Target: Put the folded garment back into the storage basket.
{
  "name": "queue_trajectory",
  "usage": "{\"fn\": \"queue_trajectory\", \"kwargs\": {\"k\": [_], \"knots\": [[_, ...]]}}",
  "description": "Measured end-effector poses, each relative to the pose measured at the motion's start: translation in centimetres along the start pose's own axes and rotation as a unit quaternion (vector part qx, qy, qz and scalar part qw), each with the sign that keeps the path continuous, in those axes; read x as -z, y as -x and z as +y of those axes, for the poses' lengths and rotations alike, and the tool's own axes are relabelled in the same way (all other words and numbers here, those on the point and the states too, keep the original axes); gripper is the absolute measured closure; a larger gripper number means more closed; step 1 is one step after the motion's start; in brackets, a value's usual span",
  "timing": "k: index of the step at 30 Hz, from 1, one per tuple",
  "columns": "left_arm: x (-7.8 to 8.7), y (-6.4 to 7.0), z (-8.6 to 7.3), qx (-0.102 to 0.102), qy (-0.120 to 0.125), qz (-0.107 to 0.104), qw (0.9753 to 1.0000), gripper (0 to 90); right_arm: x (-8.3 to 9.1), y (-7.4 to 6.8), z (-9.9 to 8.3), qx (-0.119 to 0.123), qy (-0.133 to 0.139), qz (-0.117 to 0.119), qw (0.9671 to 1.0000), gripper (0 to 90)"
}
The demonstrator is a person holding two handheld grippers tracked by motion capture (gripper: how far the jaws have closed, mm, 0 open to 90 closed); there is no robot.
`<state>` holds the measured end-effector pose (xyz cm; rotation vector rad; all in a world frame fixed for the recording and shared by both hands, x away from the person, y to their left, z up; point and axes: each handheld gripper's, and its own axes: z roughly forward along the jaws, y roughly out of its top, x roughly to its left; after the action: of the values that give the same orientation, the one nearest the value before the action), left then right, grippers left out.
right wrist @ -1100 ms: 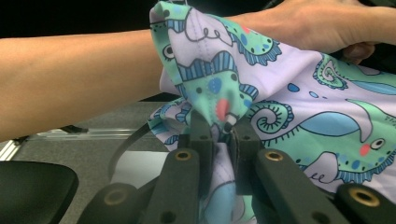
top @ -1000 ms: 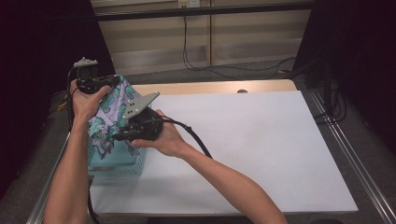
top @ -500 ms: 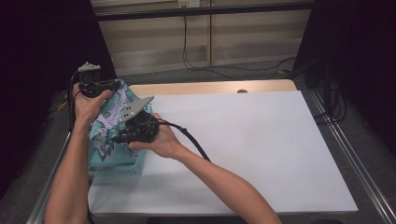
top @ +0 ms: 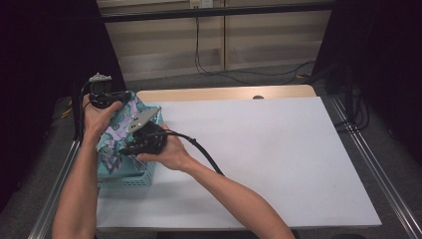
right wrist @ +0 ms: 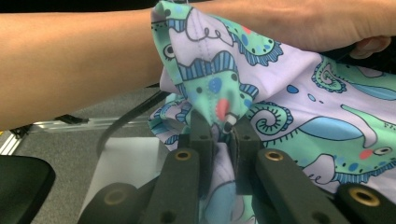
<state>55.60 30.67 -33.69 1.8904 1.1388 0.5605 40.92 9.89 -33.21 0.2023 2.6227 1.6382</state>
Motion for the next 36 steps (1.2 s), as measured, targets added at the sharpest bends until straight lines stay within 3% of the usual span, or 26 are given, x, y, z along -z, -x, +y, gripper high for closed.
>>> {"fn": "queue_trajectory", "kwargs": {"k": [1,5,8,15,17,23,25,26,34,36], "knots": [[-0.1,-0.2,-0.1,-0.01,-0.01,0.001,0.9999,80.7,-0.1,0.0,-0.1,-0.004,-0.001,-0.001,1.0,83.4],[-0.3,-0.2,-0.3,-0.012,-0.014,0.002,0.9998,80.7,-0.3,0.4,-0.6,-0.01,-0.001,-0.002,1.0,83.4],[-0.5,0.0,-0.3,-0.007,-0.006,0.0,1.0,80.7,-0.5,0.5,-0.8,-0.014,0.001,-0.001,0.9999,83.5],[-1.0,0.0,-0.9,-0.012,-0.023,-0.004,0.9997,80.7,-1.1,0.6,-1.2,-0.014,-0.006,-0.003,0.9999,83.4],[-1.2,0.0,-1.1,-0.008,-0.016,0.0,0.9998,80.7,-1.2,0.6,-1.2,-0.014,-0.007,-0.003,0.9999,83.5],[-1.3,-0.2,-1.3,-0.019,-0.029,0.003,0.9994,80.7,-1.7,0.7,-1.5,-0.016,-0.015,-0.003,0.9998,83.4],[-1.3,-0.4,-1.5,-0.011,-0.029,0.0,0.9995,80.7,-1.8,0.7,-1.7,-0.016,-0.017,-0.005,0.9997,83.4],[-1.3,-0.5,-1.6,-0.017,-0.032,0.003,0.9993,80.7,-1.9,0.7,-1.8,-0.017,-0.019,-0.006,0.9997,83.4],[-1.4,-0.7,-2.2,-0.008,-0.029,0.002,0.9996,80.6,-2.4,0.7,-2.0,-0.018,-0.028,-0.008,0.9994,83.4],[-1.4,-0.8,-2.1,-0.017,-0.036,0.006,0.9992,80.6,-2.5,0.7,-2.0,-0.02,-0.027,-0.008,0.9994,83.4]]}}
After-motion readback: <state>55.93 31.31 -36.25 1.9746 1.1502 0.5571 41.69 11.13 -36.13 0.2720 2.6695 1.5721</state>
